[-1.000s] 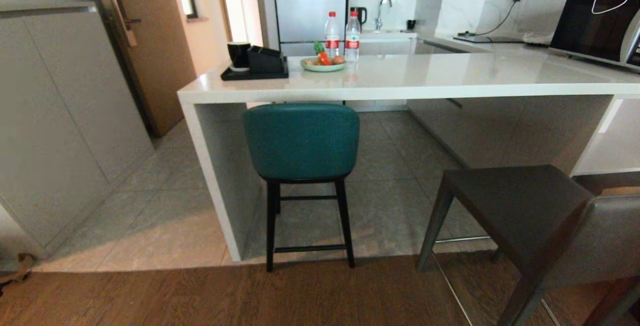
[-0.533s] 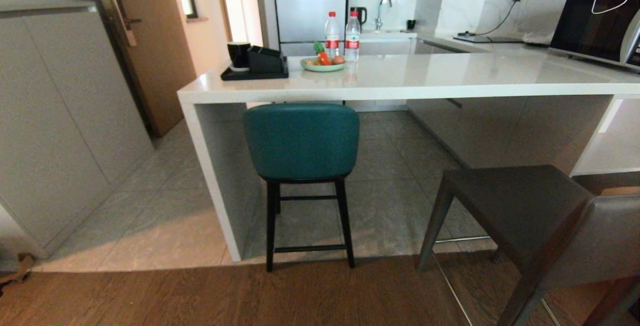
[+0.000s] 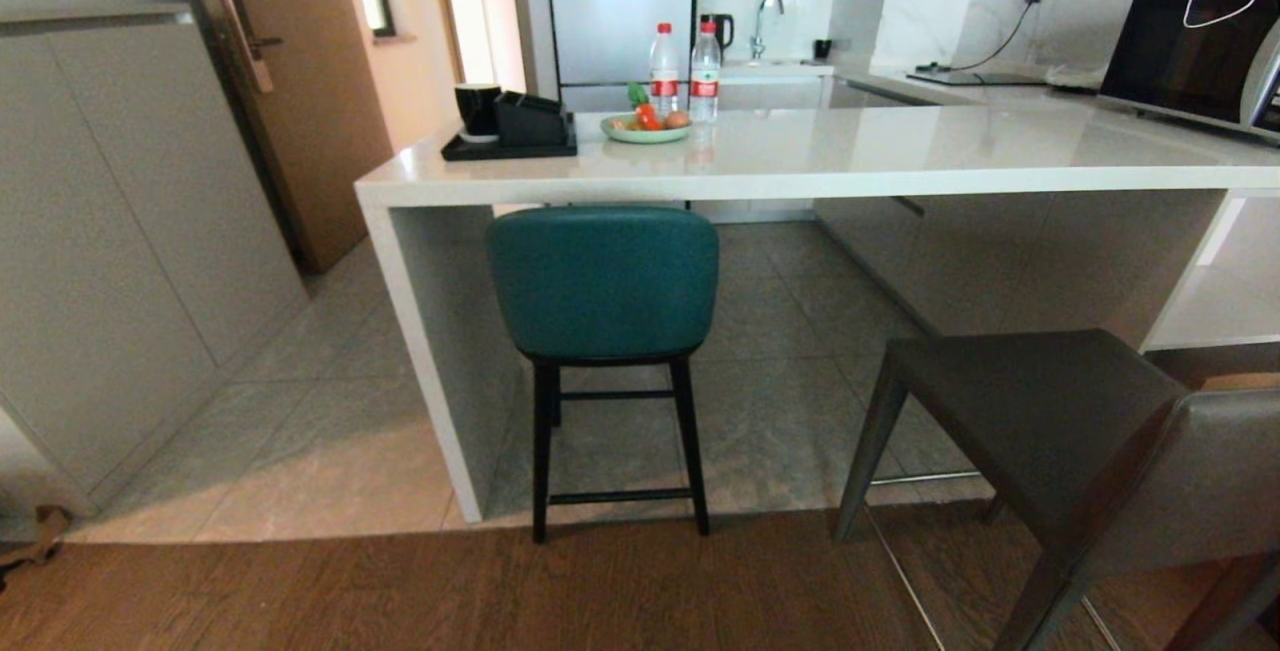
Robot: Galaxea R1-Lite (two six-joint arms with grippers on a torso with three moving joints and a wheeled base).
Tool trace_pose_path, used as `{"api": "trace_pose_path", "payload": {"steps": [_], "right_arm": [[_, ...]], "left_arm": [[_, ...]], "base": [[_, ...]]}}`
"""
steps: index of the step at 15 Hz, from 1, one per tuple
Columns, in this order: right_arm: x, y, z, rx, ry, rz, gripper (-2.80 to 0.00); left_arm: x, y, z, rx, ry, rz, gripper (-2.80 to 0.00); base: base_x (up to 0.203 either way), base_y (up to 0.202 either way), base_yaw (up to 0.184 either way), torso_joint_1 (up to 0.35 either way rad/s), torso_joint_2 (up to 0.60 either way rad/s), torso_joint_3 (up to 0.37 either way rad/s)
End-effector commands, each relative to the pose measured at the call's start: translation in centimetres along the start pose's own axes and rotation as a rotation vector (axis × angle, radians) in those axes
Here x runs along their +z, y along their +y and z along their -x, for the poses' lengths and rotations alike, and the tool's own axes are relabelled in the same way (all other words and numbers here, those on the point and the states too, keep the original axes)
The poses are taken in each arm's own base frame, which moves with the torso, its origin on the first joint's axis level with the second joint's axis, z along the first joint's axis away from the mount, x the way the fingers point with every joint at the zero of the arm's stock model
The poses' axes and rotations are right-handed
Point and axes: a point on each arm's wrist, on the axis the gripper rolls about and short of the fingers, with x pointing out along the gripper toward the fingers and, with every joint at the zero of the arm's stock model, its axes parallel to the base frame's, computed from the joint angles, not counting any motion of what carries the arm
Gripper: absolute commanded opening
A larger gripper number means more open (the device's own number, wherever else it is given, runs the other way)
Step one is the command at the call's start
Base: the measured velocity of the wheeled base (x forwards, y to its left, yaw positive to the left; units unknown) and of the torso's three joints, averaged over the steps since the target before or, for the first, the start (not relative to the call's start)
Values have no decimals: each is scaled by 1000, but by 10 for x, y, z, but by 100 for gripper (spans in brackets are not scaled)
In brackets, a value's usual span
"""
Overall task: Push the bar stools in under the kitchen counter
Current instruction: Pull the blue chair out from under the dining table
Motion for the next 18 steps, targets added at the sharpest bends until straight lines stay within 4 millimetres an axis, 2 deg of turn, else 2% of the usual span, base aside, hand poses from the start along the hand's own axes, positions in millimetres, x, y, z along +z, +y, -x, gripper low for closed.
{"api": "trace_pose_path", "payload": {"steps": [1, 18], "right_arm": [[-1, 0, 0, 0, 6, -1, -280], [-1, 0, 0, 0, 5, -1, -280]], "left_arm": [[0, 0, 0, 1, 1, 1, -280], [0, 0, 0, 3, 1, -9, -280]], "base": [[0, 0, 0, 0, 0, 0], [0, 0, 0, 0, 0, 0]]}}
